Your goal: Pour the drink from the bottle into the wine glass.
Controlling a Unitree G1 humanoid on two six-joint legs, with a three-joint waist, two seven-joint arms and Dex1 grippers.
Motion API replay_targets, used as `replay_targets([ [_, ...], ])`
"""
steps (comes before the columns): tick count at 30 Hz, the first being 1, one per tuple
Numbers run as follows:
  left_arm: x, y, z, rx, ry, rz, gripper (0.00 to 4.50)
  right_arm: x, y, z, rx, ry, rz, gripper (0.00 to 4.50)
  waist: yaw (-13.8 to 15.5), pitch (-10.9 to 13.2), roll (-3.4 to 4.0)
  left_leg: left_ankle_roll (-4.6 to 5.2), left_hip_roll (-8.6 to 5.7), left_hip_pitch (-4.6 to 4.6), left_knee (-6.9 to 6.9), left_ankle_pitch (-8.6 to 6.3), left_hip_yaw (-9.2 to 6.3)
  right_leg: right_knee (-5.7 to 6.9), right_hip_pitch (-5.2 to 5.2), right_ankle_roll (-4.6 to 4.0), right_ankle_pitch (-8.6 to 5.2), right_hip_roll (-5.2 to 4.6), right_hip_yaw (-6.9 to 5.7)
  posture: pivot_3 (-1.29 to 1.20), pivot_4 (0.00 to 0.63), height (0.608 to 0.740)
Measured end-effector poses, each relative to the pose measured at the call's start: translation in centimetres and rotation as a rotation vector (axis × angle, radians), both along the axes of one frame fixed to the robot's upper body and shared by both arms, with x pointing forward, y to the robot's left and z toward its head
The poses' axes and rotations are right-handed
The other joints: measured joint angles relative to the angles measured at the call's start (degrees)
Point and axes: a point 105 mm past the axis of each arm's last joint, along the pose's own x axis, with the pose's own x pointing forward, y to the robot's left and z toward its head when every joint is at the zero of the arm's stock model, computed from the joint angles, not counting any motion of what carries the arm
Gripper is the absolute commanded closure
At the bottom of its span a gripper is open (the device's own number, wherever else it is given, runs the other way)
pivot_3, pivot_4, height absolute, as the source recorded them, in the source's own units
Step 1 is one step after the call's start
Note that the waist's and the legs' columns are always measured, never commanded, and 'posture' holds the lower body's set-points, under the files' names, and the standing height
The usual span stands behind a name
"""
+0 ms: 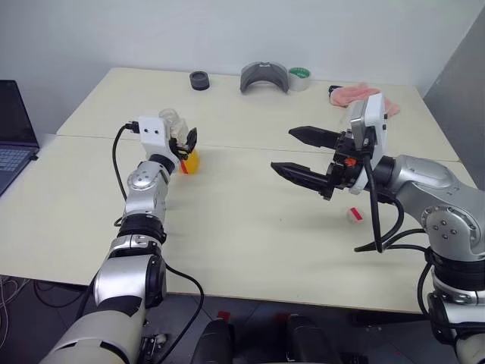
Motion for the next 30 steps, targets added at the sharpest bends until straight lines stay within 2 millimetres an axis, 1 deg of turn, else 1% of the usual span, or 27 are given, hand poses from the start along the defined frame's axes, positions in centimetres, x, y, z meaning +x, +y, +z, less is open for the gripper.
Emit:
replay_targets([
  [6,-0.1,0.3,-0.4,0.001,0.023,0.005,0.01,0.0,0.0,-0.3,0.005,0.009,-0.015,0.00,0.0,0.0,0.00,0.00,0.00,0.00,0.00,0.00,0.01,0.01,0.00,0.00,0.00,0.00,0.02,0.00,0.150,0.740],
  [9,-0.4,0.3,-1.0,0.000,0.044,0.011,0.01,0.2,-0.2,-0.8,0.001,0.023,-0.031,0.00,0.0,0.0,0.00,0.00,0.01,0.01,0.00,0.00,0.00,0.01,0.00,0.00,0.00,0.00,0.02,0.00,0.150,0.740],
  [12,-1.1,0.0,-2.1,-0.004,0.078,0.001,0.01,0.3,-0.4,-1.3,-0.005,0.034,-0.044,0.00,0.0,0.0,0.00,0.00,0.02,0.01,0.00,0.00,0.00,0.02,0.00,0.00,0.00,-0.02,0.04,0.00,0.150,0.740],
  [16,-2.3,-0.6,-3.7,-0.030,0.132,0.001,0.01,0.5,-0.8,-2.3,-0.009,0.065,-0.066,0.00,0.0,0.0,0.00,0.00,0.03,0.01,0.01,0.00,-0.01,0.02,0.00,0.00,0.00,-0.04,0.06,0.00,0.150,0.740],
  [20,-3.9,-1.1,-4.9,-0.059,0.176,0.010,0.01,0.2,-1.4,-3.0,-0.015,0.082,-0.095,0.00,0.0,0.0,0.00,-0.01,0.06,0.00,0.01,0.00,-0.04,0.02,0.00,0.00,0.00,-0.13,0.10,0.00,0.150,0.740],
  [24,-5.6,-1.4,-5.4,-0.066,0.209,0.018,0.01,-0.3,-3.2,-3.9,-0.038,0.097,-0.158,0.00,0.1,0.0,-0.01,-0.01,0.04,0.01,0.01,0.00,-0.09,0.00,0.05,0.00,0.00,-0.13,0.13,0.00,0.150,0.740],
  [30,-7.9,-2.3,-5.1,-0.033,0.234,0.002,0.01,-0.3,-5.1,-5.7,-0.064,0.138,-0.248,0.00,0.1,0.0,-0.01,-0.01,0.08,0.09,0.01,0.00,-0.07,0.02,0.10,0.00,0.00,-0.06,0.15,0.00,0.150,0.740],
])
